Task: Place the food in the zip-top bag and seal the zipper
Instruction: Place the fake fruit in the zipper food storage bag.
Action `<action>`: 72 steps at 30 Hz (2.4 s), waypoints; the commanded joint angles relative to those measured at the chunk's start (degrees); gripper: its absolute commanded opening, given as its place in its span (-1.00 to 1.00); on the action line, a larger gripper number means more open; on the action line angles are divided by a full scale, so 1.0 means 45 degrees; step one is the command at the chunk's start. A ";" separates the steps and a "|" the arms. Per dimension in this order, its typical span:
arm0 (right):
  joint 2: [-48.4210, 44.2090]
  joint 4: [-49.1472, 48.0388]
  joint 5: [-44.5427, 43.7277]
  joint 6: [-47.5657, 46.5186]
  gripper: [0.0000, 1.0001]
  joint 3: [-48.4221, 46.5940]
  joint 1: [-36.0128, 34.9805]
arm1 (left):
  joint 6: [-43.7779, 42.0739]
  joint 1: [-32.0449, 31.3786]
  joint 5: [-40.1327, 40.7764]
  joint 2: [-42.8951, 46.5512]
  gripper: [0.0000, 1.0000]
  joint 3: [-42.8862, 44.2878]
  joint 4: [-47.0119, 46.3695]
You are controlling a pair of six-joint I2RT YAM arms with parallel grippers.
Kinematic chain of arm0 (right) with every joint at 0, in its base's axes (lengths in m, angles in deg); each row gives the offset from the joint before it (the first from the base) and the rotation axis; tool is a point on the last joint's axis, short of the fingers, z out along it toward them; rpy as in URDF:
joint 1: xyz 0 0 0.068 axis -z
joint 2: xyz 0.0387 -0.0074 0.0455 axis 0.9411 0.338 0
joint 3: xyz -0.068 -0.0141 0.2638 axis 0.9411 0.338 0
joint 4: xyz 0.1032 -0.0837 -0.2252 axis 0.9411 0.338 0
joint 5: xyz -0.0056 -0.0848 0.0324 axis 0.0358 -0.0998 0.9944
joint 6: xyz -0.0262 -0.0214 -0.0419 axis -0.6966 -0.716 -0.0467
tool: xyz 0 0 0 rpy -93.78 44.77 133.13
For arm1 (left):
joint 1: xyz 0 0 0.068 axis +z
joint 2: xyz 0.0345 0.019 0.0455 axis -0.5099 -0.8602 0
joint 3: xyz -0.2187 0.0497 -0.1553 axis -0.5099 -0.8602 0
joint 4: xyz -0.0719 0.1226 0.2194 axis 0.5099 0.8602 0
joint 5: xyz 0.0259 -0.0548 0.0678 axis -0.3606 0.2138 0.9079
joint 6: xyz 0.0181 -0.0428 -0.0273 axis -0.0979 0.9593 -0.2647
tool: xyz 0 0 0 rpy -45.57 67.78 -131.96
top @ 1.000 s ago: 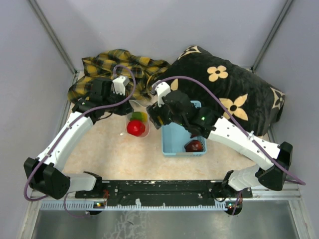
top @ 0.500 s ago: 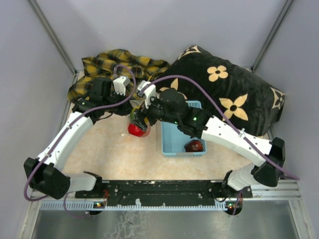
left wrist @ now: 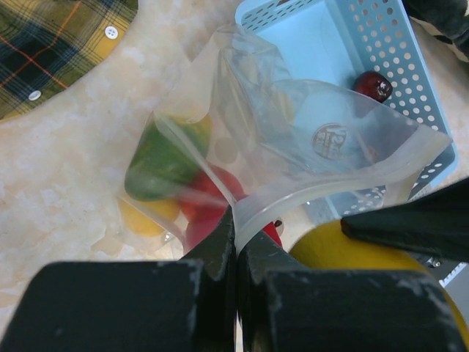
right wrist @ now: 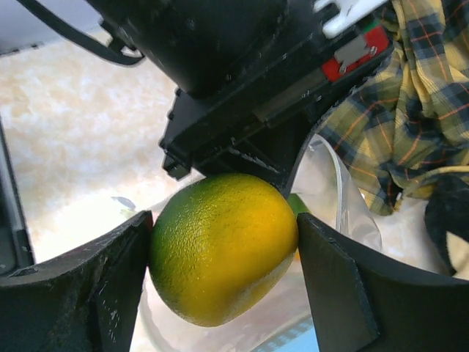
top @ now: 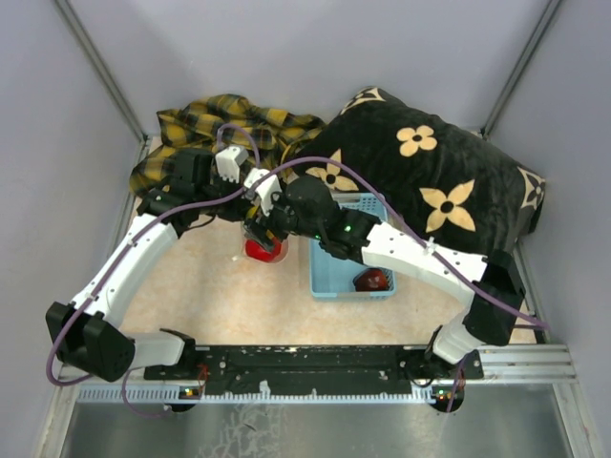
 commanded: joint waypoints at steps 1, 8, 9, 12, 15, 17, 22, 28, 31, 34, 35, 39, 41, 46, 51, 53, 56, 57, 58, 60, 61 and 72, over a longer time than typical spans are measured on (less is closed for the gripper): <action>0.0008 -0.1685 -0.0806 -0.1352 0.03 0.0629 -0.0067 | 0.0027 -0.0021 -0.0577 0.0157 -1.00 -0.0106 -0.0445; -0.0402 -0.4179 -0.1789 -0.2506 0.04 0.2881 -0.0044 | 0.0028 -0.0024 -0.0682 0.0179 -1.00 -0.0140 -0.0459; -0.0444 -0.4553 -0.1917 -0.2672 0.07 0.3075 -0.0033 | 0.0028 -0.0033 -0.0708 0.0189 -1.00 -0.0142 -0.0463; -0.0428 -0.5047 -0.2315 -0.2883 0.21 0.3368 -0.0035 | 0.0014 -0.0033 -0.0833 0.0160 -1.00 -0.0135 -0.0488; -0.0230 -0.5227 -0.2716 -0.3042 0.38 0.3306 -0.0023 | 0.0001 -0.0033 -0.1122 0.0162 -1.00 -0.0155 -0.0520; -0.0122 -0.5543 -0.3101 -0.3138 0.41 0.3336 -0.0023 | -0.0008 -0.0043 -0.1277 0.0165 -1.00 -0.0173 -0.0561; -0.0157 -0.6836 -0.3681 -0.3235 0.47 0.3574 -0.0019 | -0.0037 -0.0048 -0.1520 0.0110 -1.00 -0.0206 -0.0601; 0.0098 -0.7165 -0.3919 -0.3462 0.65 0.3616 -0.0006 | 0.0010 -0.0051 -0.1566 0.0160 -1.00 -0.0213 -0.0653; 0.0041 -0.7020 -0.3940 -0.3451 0.71 0.3645 -0.0006 | 0.0049 -0.0046 -0.1544 0.0136 -1.00 -0.0208 -0.0654; -0.0131 -0.6896 -0.3934 -0.3422 0.74 0.3646 -0.0018 | 0.0040 -0.0030 -0.1537 0.0117 -1.00 -0.0208 -0.0656; -0.0217 -0.6759 -0.3960 -0.3397 0.74 0.3593 -0.0017 | 0.0056 -0.0039 -0.1475 0.0120 -1.00 -0.0218 -0.0625; -0.0803 -0.5772 -0.3851 -0.2820 0.74 0.3368 -0.0008 | 0.0078 -0.0032 -0.1210 0.0101 -1.00 -0.0242 -0.0624; -0.1199 -0.5128 -0.3904 -0.2286 0.74 0.3288 -0.0003 | 0.0102 -0.0031 -0.1093 0.0084 -1.00 -0.0242 -0.0638; -0.2100 -0.3125 -0.4134 -0.1095 0.70 0.3034 -0.0003 | 0.0141 -0.0031 -0.0995 0.0037 -1.00 -0.0262 -0.0638; -0.2732 -0.1580 -0.4817 -0.0087 0.61 0.2865 0.0013 | 0.0156 -0.0003 -0.0988 0.0034 -1.00 -0.0244 -0.0630; -0.2684 -0.0718 -0.5276 0.0455 0.58 0.2562 0.0076 | 0.0152 -0.0012 -0.0978 0.0026 -1.00 -0.0247 -0.0636; -0.2419 0.0638 -0.5669 0.1455 0.53 0.1992 0.0207 | 0.0175 0.0002 -0.0987 0.0033 -1.00 -0.0242 -0.0629; -0.2356 0.0923 -0.5666 0.1751 0.51 0.1878 0.0228 | 0.0180 -0.0010 -0.0989 0.0024 -1.00 -0.0257 -0.0623; -0.2311 0.1133 -0.5598 0.2045 0.49 0.1795 0.0211 | 0.0186 0.0000 -0.1021 0.0021 -1.00 -0.0244 -0.0625; -0.2269 0.1293 -0.5345 0.2644 0.43 0.1788 0.0215 | 0.0188 0.0005 -0.1017 -0.0005 -1.00 -0.0242 -0.0628; -0.2249 0.1325 -0.5233 0.2925 0.40 0.1840 0.0212 | 0.0176 0.0007 -0.0998 -0.0001 -1.00 -0.0252 -0.0626; -0.1169 0.1983 -0.5171 0.3836 -0.06 0.1491 0.0231 | 0.0199 0.0027 -0.0932 0.0101 -1.00 -0.0257 -0.0630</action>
